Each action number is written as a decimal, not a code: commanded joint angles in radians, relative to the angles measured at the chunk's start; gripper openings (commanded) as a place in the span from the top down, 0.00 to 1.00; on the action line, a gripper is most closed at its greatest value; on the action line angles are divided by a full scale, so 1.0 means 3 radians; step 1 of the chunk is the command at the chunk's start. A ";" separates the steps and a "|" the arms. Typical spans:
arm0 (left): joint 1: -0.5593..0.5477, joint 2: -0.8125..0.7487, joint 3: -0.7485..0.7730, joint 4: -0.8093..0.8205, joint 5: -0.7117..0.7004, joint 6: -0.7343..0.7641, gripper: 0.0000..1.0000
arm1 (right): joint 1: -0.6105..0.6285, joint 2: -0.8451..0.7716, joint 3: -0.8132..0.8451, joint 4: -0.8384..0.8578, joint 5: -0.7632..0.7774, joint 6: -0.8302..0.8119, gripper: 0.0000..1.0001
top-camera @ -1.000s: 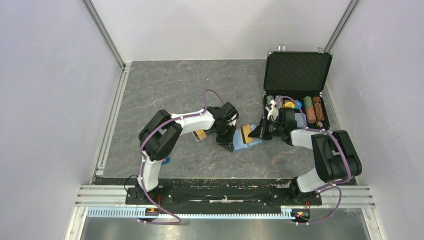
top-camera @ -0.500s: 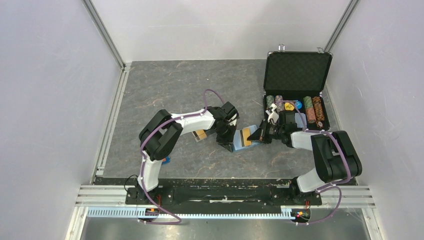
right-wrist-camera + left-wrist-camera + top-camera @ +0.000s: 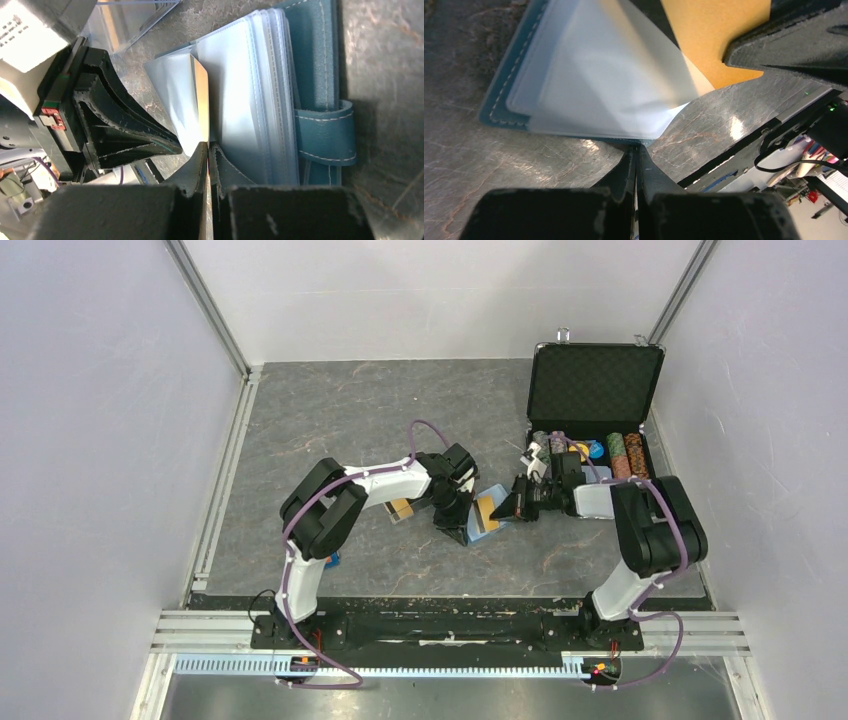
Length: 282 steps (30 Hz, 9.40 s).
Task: Put the credit cards into the card holder
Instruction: Insert the credit card into the card holder, then close the card holder at the center of the board.
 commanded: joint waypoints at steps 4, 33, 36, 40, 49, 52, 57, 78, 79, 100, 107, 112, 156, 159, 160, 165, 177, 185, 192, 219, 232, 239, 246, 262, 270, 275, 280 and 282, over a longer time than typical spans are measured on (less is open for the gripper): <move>0.0022 0.0175 0.0017 -0.0006 -0.0089 0.0036 0.98 | 0.0097 0.0397 0.0621 -0.1261 -0.0064 -0.0958 1.00; 0.0029 0.0159 0.0028 -0.0095 -0.0161 0.0083 0.98 | 0.0200 0.0315 0.0989 -0.1866 0.0287 -0.1265 1.00; 0.0030 0.0159 0.0030 -0.0098 -0.0161 0.0083 0.98 | 0.0275 0.0350 0.0991 -0.1864 0.0234 -0.1272 1.00; 0.0029 0.0159 0.0022 -0.0098 -0.0161 0.0088 0.98 | 0.0410 0.0439 0.1020 -0.1826 0.0153 -0.1256 1.00; 0.0029 0.0157 0.0047 -0.0123 -0.0184 0.0103 0.98 | 0.0598 0.0499 0.1155 -0.1922 0.0358 -0.1251 0.89; 0.0029 0.0138 0.0043 -0.0129 -0.0213 0.0104 0.98 | 0.0608 0.0441 0.1273 -0.2044 0.0580 -0.1291 0.80; 0.0029 0.0007 0.0038 -0.0129 -0.0300 0.0111 0.98 | 0.0608 0.0310 0.1433 -0.2136 0.0805 -0.1322 0.67; 0.0197 -0.0168 -0.0189 -0.0224 -0.0558 0.0333 0.98 | 0.0501 0.0524 0.1748 -0.2326 0.0772 -0.1443 1.00; 0.0203 -0.0157 -0.0179 -0.0235 -0.0569 0.0345 0.98 | 0.0500 0.0541 0.1746 -0.2352 0.0741 -0.1454 1.00; 0.0216 -0.0046 -0.0080 -0.0277 -0.0569 0.0402 0.98 | 0.0342 0.0671 0.1707 -0.2364 0.0476 -0.1333 1.00; 0.0213 0.0004 -0.0016 -0.0277 -0.0540 0.0402 0.98 | 0.0342 0.0728 0.1708 -0.2492 0.0395 -0.1394 1.00; 0.0213 0.0053 0.0077 -0.0277 -0.0535 0.0397 0.98 | 0.0342 0.0797 0.1681 -0.2608 0.0285 -0.1502 1.00; 0.0197 0.0022 0.0240 -0.0404 -0.0536 0.0286 0.98 | 0.0782 -0.0006 0.0802 -0.1507 0.0630 -0.0540 0.60; 0.0227 -0.0053 0.0256 -0.0402 -0.0531 0.0282 0.98 | 0.0782 -0.0085 0.0820 -0.1567 0.0665 -0.0553 0.48; 0.0238 -0.0085 0.0260 -0.0405 -0.0528 0.0277 0.98 | 0.0779 -0.0103 0.0822 -0.1583 0.0670 -0.0551 0.44; 0.0265 -0.0170 0.0224 -0.0388 -0.0493 0.0219 0.97 | 0.0802 -0.0081 0.0765 -0.1547 0.0648 -0.0566 0.35; 0.0457 -0.0643 -0.0417 0.0356 0.0102 -0.0299 0.54 | 0.0862 -0.0269 0.0800 -0.1340 0.0416 -0.0378 0.35; 0.0500 -0.0765 -0.0956 0.1093 0.0366 -0.0974 0.46 | 0.0675 -0.0454 0.0964 -0.1604 0.0561 -0.0570 0.28; 0.0447 -0.0597 -0.0936 0.1037 0.0280 -0.1008 0.42 | 0.0298 -0.0451 0.0993 -0.2131 0.1176 -0.1110 0.27; 0.0701 -0.0346 -0.0039 -0.0394 -0.1071 -0.0030 0.39 | 0.0392 -0.0489 0.0347 -0.1828 0.0647 -0.1026 0.56; 0.0899 -0.0402 0.0162 -0.0381 -0.0452 0.0115 0.38 | 0.0460 -0.0532 0.0618 -0.2121 0.1033 -0.1216 0.50; 0.0682 -0.0704 -0.0581 0.0213 -0.0077 -0.0301 0.36 | 0.0461 -0.0551 0.0723 -0.2144 0.1013 -0.1306 0.52; 0.0566 -0.0475 -0.0727 0.0511 0.0100 -0.0474 0.34 | 0.0459 -0.0410 0.0414 -0.1749 0.0579 -0.1196 0.54; 0.0566 -0.0888 -0.0760 0.0997 0.0738 -0.0706 0.52 | 0.0462 -0.0252 0.0296 -0.1457 0.0149 -0.1123 0.69; 0.0554 -0.1017 -0.0824 0.0943 0.0808 -0.0721 0.56 | 0.0460 -0.0229 0.0322 -0.1428 0.0086 -0.1097 0.78; 0.0451 -0.0815 -0.0738 0.0827 0.0872 -0.0607 0.54 | 0.0462 -0.0210 0.0304 -0.1331 -0.0052 -0.1043 0.80; 0.0357 -0.0655 -0.0660 0.0819 0.0850 -0.0600 0.54 | 0.0465 -0.0164 0.0246 -0.1280 -0.0160 -0.1035 0.79; 0.0333 -0.0631 -0.0612 0.0785 0.0818 -0.0587 0.56 | 0.0464 -0.0172 0.0245 -0.1253 -0.0188 -0.1022 0.79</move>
